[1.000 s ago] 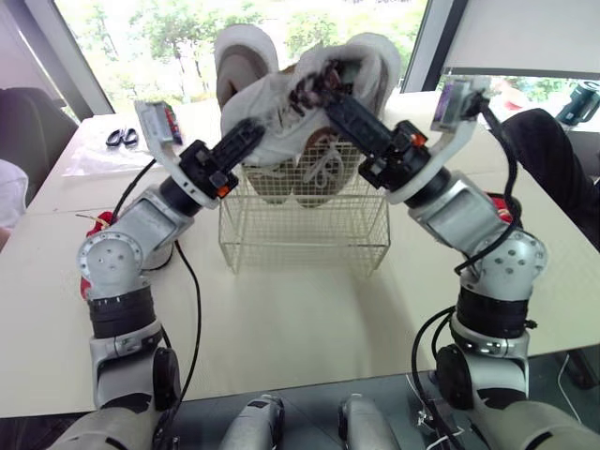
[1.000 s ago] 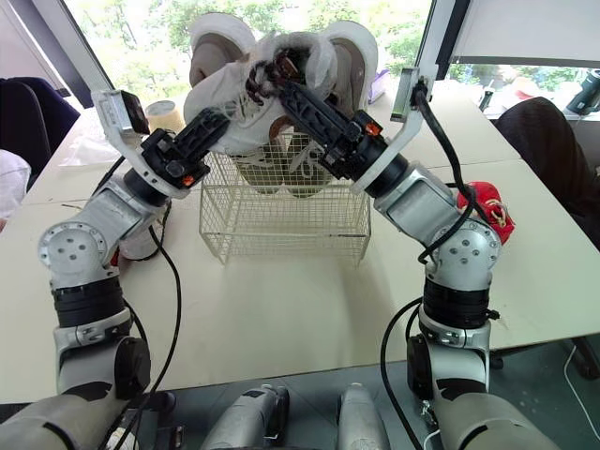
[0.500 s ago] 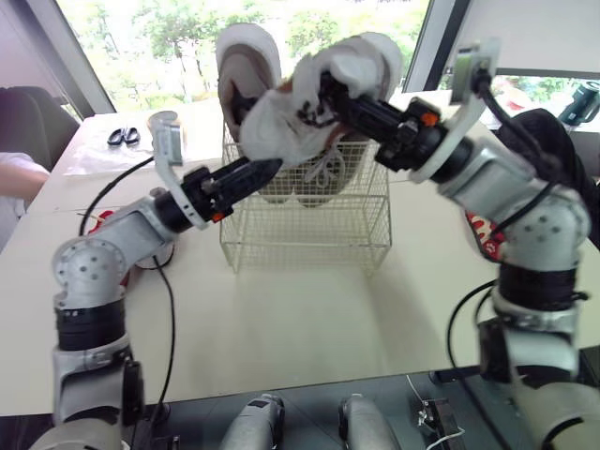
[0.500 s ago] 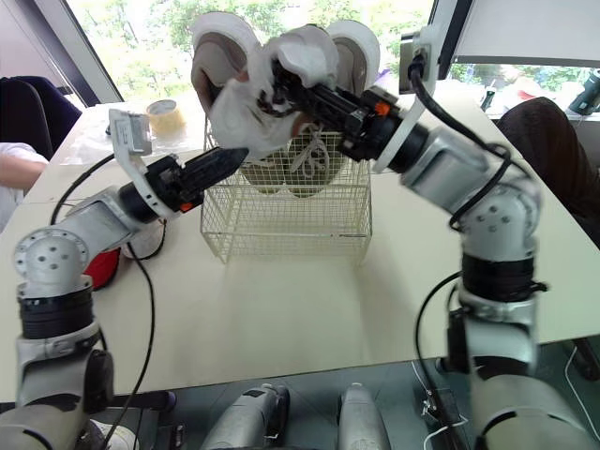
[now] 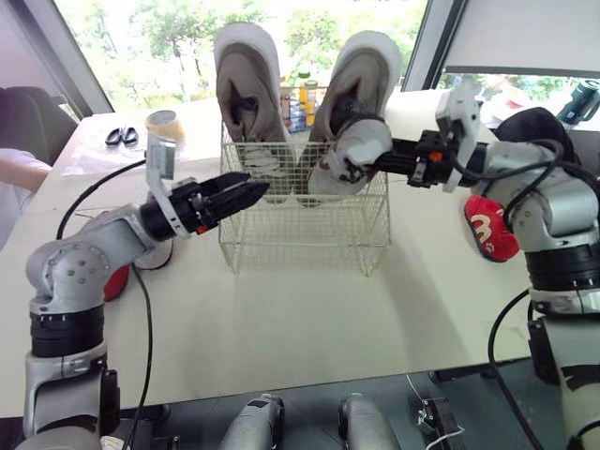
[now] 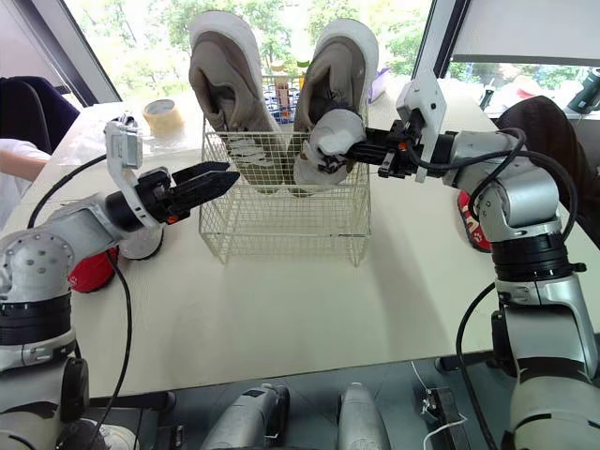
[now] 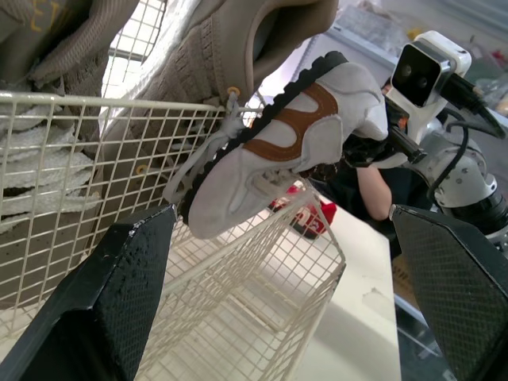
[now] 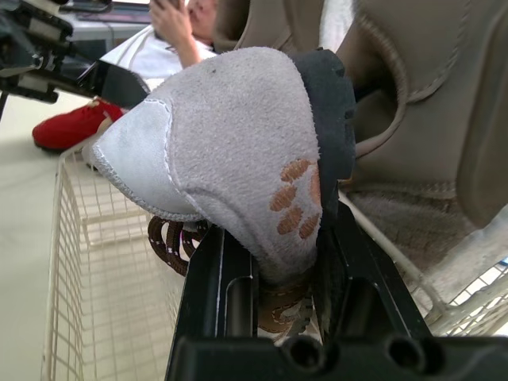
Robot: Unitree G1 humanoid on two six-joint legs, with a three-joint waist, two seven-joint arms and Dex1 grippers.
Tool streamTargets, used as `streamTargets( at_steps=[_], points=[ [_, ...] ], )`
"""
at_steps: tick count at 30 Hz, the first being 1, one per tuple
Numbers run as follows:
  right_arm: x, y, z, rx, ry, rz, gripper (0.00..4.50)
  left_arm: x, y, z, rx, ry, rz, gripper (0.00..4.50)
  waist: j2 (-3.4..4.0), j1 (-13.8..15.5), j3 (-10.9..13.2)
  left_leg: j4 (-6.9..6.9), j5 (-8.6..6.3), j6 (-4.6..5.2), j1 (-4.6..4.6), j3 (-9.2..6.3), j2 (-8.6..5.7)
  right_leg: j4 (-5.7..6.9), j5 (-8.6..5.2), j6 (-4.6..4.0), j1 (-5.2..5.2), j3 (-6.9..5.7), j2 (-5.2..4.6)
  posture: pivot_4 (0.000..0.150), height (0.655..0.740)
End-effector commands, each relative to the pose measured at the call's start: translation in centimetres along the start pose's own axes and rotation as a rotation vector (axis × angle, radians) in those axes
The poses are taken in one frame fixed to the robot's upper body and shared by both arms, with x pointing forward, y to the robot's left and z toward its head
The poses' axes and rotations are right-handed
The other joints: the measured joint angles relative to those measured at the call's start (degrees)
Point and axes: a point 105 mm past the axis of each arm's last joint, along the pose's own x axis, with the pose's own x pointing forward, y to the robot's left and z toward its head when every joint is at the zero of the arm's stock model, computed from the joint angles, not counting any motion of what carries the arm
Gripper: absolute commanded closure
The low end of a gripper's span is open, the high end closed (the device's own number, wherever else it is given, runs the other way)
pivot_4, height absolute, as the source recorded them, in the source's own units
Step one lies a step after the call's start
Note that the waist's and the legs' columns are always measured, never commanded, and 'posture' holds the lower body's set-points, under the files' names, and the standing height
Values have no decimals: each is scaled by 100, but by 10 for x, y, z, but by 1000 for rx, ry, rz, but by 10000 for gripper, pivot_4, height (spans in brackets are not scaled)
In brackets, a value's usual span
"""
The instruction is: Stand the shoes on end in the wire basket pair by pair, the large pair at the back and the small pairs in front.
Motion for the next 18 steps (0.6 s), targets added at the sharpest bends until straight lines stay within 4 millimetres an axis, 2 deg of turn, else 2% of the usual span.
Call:
streamTargets(
  at_steps=[1, 3, 8, 11, 12, 18],
  points=[
    [-1, -2, -6, -58, 26, -10, 40881, 1, -7, 6, 48, -13, -16, 404, 0, 11, 0, 0, 0, 0, -1, 0, 0, 0, 0, 0, -1, 0, 0, 1500, 7400],
    [-2, -3, -13, -75, 61, -15, 40881, 1, -7, 5, 55, -5, -14, 404, 0, 18, 0, 2, 0, -1, -3, 0, -1, 0, 0, 0, -1, 0, 0, 1500, 7400],
    [-7, -2, -16, -97, 102, -7, 17548, -1, -5, 3, 82, 26, 6, 0, 0, 21, 0, 5, 1, -1, -4, -2, -1, 0, 1, 0, 0, -1, -1, 1500, 7400],
    [-14, 1, -9, -120, 105, -7, 2212, -5, -4, 6, 93, 31, 20, 0, 0, 30, 0, 6, 2, -3, -4, -3, -2, 1, 3, -2, 1, -1, -1, 1500, 7400],
    [-18, 1, -4, -135, 107, -15, 505, -8, -4, 7, 98, 37, 29, 0, 0, 31, 0, 6, 2, -3, -4, -4, -2, 1, 3, -2, 1, -1, -1, 1500, 7400],
    [-47, -2, 26, -204, 101, -113, 505, -31, 1, 13, 148, 59, 133, 0, 1, 26, 0, 1, 2, -3, -9, -4, -1, 0, 3, -3, -8, -1, -1, 1500, 7400]
  ],
)
